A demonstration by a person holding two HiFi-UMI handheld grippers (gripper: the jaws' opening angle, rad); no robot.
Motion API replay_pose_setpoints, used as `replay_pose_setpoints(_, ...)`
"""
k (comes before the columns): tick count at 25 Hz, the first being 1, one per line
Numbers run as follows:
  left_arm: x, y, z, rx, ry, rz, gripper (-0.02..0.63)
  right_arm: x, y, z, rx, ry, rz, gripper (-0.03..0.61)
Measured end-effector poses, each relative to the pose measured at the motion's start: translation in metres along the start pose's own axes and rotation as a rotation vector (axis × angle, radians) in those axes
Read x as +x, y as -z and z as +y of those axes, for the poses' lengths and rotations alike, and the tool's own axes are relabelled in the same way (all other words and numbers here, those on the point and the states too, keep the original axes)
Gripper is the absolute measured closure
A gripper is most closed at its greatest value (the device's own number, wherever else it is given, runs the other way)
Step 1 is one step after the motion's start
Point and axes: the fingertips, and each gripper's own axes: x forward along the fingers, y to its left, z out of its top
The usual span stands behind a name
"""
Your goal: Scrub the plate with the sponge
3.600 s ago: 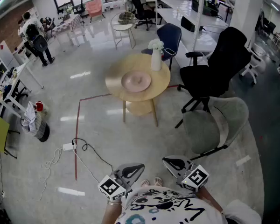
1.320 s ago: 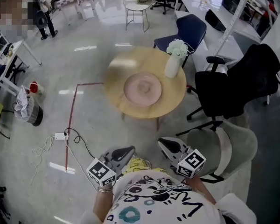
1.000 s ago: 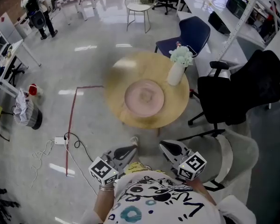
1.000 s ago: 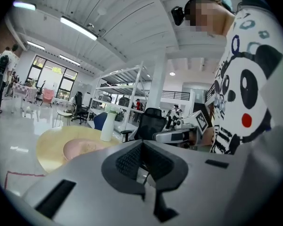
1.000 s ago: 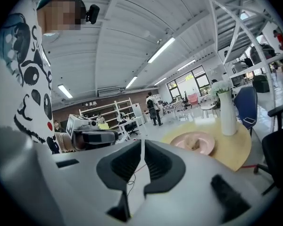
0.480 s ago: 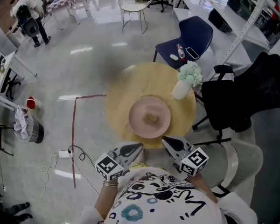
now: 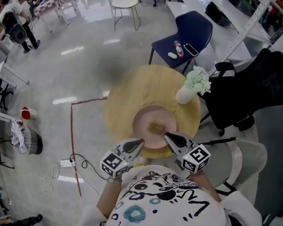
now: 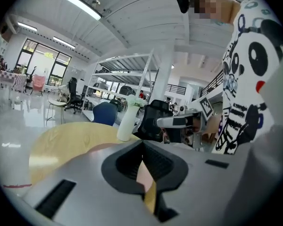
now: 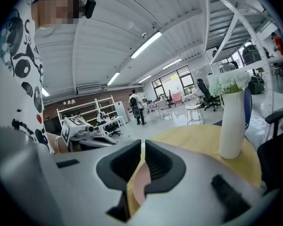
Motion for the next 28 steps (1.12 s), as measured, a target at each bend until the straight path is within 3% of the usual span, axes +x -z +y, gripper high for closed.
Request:
replay_pose_setpoints(5,0.003,0.013,0.035,-0.015,-0.03,0.044,0.598,0.019,0.003,-0.008,-0.019,0.023,0.037,0.549)
replay_pose_setpoints(11,0.004,0.047,0.078,-0.086,-0.167,0.163,0.598,0.034,0.014,-0.028,-0.056,0.065,0.112,0.548)
replay_pose_setpoints(16,0.011,0.079,0.097,-0.168,-0.211,0.258,0.597,0.052,0.035,-0.046,-0.091,0.06,0.24,0.544)
replay_pose_setpoints(19,0.013,0.098,0.103,-0.199,-0.229,0.312,0.597,0.063,0.049,-0.052,-0.11,0.029,0.322,0.468)
replay_pose_setpoints(25,0.01,0.114,0.114,-0.267,-0.327,0.396,0.595,0.083,0.081,-0.068,-0.252,-0.014,0.516,0.443)
replay_pose_setpoints(28,0.016,0.124,0.112,-0.317,-0.311,0.429,0.589,0.094,0.099,-0.075,-0.309,-0.042,0.603,0.434)
